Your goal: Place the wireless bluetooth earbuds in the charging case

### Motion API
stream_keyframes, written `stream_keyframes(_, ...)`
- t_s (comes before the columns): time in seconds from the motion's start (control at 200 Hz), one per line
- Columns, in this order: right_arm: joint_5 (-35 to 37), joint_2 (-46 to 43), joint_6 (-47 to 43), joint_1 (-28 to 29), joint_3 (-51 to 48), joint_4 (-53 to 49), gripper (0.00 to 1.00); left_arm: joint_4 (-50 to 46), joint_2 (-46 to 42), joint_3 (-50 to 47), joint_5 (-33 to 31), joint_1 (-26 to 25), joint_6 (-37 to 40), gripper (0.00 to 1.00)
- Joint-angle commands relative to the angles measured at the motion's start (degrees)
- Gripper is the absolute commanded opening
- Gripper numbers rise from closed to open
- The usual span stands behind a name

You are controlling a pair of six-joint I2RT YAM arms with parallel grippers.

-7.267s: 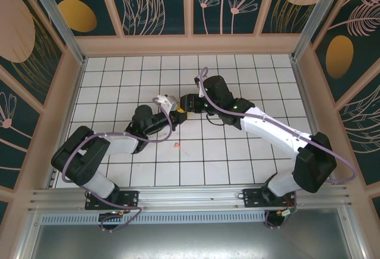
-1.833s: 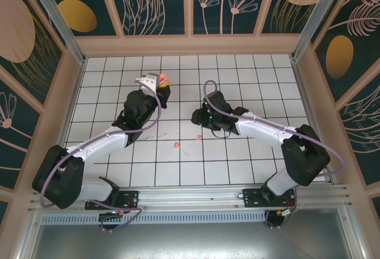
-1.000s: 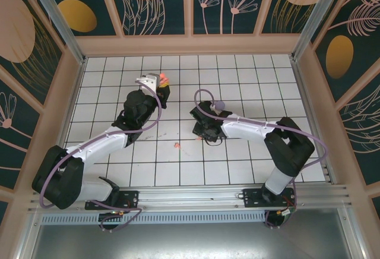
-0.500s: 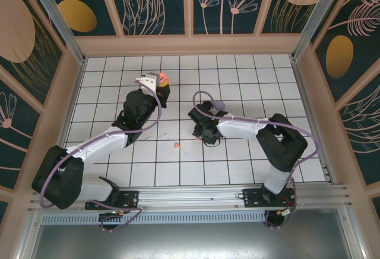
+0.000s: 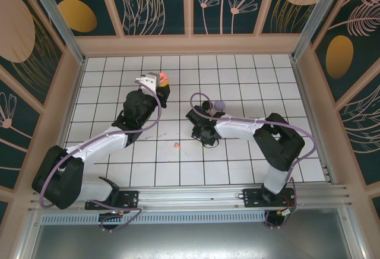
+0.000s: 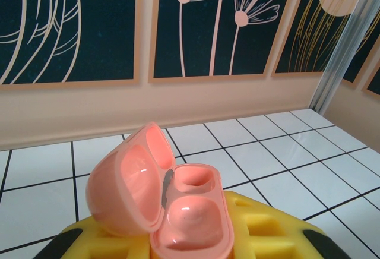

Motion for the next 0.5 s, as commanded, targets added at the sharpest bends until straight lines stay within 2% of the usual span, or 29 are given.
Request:
stream_keyframes(0.0,-0.6,0.0,-2.9,0.2,-0.2,2.4,0.15,2.2,0.2,0.3,0.8,0.4,0.6,0.0)
stream_keyframes(0.11,-0.1,-1.7,-8.7,0.2,-1.8,7.1,0.13,1.7,0.1,0.5,0.8,0.4,0.6,0.0)
stream_keyframes(0.27,-0.1,-6.3,-20.5,-0.1,-7.9,20.0,0.13,0.8,0.0,0.9,0.8,0.4,0.6,0.0)
stream_keyframes(0.375,-3.8,-9.3,-25.4,-2.0,-14.5,33.7,0.13,0.4,0.1,1.3,0.9,0.4,0.6,0.0)
stream_keyframes(0.495,-10.8,-9.5,-26.9,-5.1,-21.9,50.1,0.13,-0.5,0.1,1.8,1.3,0.4,0.3,0.0)
